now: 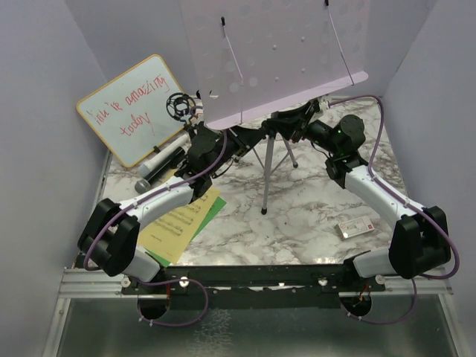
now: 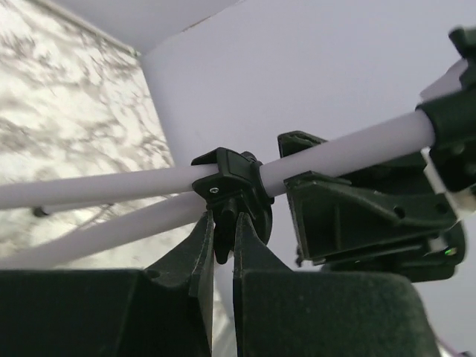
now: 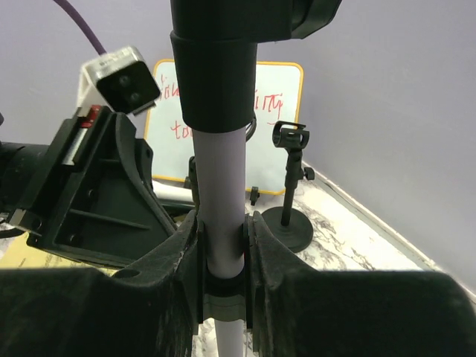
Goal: Pack up the instrument practice props
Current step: Unscrew the knob on the music stand.
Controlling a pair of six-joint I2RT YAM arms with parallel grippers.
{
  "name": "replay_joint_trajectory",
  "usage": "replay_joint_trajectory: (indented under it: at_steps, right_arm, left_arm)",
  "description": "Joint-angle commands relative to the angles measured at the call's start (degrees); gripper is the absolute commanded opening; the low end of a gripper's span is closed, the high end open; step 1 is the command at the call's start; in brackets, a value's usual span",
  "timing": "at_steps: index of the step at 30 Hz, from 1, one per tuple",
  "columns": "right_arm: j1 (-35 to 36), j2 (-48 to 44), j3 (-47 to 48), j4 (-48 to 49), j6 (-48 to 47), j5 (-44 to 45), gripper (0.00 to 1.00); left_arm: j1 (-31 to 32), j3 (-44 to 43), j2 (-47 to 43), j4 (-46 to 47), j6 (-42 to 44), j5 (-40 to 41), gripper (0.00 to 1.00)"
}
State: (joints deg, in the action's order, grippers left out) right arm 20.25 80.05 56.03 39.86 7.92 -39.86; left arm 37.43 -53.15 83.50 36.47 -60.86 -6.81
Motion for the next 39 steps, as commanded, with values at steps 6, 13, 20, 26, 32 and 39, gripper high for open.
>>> replay_joint_trajectory:
  at_steps: [6, 13, 20, 26, 32, 39]
  right_arm:
    - [1.1, 1.4, 0.5, -6.5, 1.2, -4.2, 0.01]
    - [1.1, 1.5, 0.4, -6.1, 1.5, -4.6, 0.01]
    - [1.1, 1.3, 0.3, -6.0, 1.6, -4.7, 0.01]
    - [1.1, 1.1, 0.3, -5.7, 2.0, -5.1, 0.01]
    - [1.2, 1.3, 0.3, -4.9, 2.7, -5.5, 0.01]
    - [1.1, 1.2, 0.2, -4.9, 2.7, -5.8, 0.01]
  left_arm:
    - [1.1, 0.9, -0.7, -1.1, -11.8, 1.3, 0.35]
    - [1.0, 3.6, -5.3, -1.0, 13.4, 7.8, 0.56]
    - [1.1, 4.6, -8.7, 1.6, 53.4, -0.8, 0.70]
    - [2.1, 8.0, -11.0, 3.2, 84.9, -7.6, 0.71]
    - [6.6, 9.9, -9.8, 3.3, 112.1, -4.1, 0.72]
    - [9.6, 7.6, -6.8, 3.3, 128.8, 1.3, 0.71]
